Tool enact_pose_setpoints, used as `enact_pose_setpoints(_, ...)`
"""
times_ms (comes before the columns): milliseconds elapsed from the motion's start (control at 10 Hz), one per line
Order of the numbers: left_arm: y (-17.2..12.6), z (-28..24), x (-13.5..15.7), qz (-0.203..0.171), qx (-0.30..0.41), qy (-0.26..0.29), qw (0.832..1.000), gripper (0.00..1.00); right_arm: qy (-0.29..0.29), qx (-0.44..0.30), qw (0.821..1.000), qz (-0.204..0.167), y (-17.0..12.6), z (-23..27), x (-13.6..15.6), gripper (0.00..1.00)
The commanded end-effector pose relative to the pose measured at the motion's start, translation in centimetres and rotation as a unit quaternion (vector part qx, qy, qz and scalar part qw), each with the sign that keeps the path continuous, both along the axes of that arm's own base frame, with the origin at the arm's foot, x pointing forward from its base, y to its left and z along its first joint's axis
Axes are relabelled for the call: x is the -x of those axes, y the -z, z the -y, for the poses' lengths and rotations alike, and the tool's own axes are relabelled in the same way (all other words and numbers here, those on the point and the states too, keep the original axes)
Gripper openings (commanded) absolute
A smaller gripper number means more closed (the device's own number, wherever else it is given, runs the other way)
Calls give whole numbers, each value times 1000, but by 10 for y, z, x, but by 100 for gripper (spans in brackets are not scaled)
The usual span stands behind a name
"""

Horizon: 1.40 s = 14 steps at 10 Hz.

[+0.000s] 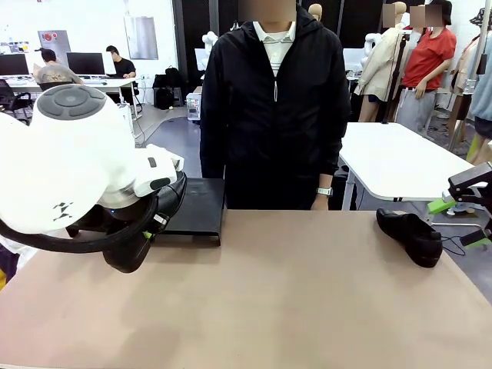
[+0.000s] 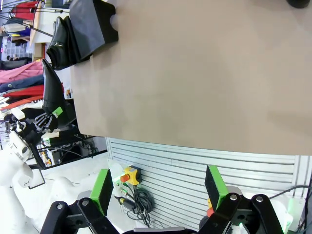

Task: Organize the shoes by placing them on the stand.
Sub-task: Place the Shoe from the middle of the table onto the Shoes Stand.

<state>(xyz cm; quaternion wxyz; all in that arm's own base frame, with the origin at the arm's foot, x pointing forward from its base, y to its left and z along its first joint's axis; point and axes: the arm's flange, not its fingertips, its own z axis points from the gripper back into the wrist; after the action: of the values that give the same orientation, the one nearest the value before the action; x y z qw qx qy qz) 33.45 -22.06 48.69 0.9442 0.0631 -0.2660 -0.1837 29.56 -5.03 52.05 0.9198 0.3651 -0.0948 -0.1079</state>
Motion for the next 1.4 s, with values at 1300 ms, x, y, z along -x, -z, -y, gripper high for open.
enact_pose_setpoints(1300,9,53,-312,-71,18,-180,981,0,-4,-6,1000,3,-2,1,-1,100)
